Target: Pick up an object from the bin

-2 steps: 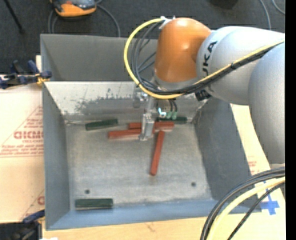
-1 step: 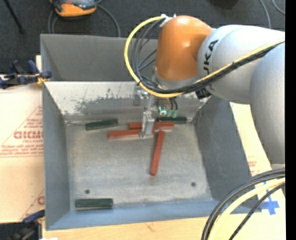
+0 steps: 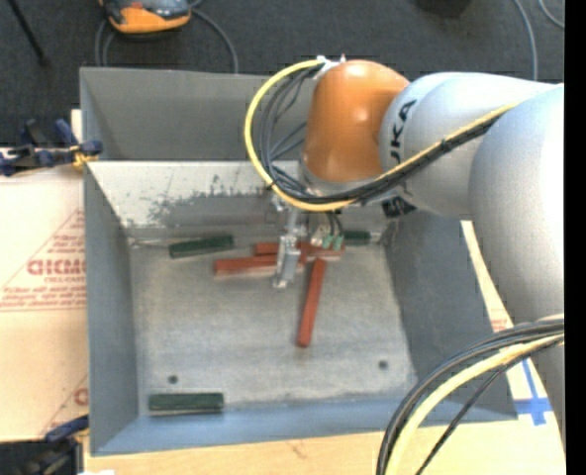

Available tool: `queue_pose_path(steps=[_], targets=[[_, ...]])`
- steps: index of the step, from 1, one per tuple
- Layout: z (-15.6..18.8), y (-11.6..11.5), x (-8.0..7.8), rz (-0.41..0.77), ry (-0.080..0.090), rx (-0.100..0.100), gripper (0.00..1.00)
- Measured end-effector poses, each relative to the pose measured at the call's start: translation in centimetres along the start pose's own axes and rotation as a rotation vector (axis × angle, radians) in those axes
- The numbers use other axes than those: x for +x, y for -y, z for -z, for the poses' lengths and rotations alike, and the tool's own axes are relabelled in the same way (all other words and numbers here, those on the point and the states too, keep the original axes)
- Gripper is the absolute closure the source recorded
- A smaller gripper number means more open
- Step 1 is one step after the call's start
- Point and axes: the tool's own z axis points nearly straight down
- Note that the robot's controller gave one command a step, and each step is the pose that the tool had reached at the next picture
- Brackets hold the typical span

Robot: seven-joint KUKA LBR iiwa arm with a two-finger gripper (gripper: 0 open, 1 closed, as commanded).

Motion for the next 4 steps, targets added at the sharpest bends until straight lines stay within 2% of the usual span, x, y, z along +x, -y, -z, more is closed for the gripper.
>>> queue_pose_path(steps=[1,2,3,4], targets=[[-5.5,1.3,0.8,-0.176,0.0,0.002,1.0],[-5.5,1.3,0.8,-0.177,0.001,0.002,1.0],[1.1,2.4,-0.6,-0.123,-0.006,0.004,1.0],[1.1,2.4,-0.6,-0.123,-0.006,0.004,1.0]])
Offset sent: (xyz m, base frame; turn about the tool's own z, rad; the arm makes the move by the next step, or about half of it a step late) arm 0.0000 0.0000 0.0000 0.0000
